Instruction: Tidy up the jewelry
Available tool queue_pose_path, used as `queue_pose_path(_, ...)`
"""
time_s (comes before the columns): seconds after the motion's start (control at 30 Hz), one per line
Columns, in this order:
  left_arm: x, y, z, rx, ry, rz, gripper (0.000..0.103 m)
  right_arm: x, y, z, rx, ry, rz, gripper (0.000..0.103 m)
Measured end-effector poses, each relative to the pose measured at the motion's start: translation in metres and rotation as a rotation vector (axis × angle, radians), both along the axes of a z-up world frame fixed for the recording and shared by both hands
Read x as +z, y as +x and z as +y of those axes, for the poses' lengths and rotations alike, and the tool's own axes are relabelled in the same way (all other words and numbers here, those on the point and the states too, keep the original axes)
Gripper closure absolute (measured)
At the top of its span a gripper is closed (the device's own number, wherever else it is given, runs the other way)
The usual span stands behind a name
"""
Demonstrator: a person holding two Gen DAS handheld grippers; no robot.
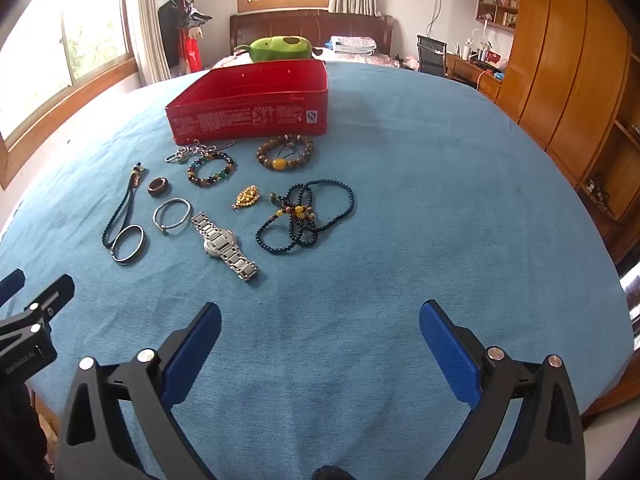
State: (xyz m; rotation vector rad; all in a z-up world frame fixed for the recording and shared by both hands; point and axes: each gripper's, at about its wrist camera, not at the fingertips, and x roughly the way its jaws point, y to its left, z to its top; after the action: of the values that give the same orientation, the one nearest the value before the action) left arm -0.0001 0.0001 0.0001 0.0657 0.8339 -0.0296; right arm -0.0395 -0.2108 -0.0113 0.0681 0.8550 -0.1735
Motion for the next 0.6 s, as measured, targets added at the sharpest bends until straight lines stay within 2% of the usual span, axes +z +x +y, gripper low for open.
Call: queue_pose_path(0.6,0.0031,-0.0006,-0.0022,-0.003,0.005,-0.002,0.003,0.0023,-0.0011,0.0013,0.003,0.001,-0.002,0.004)
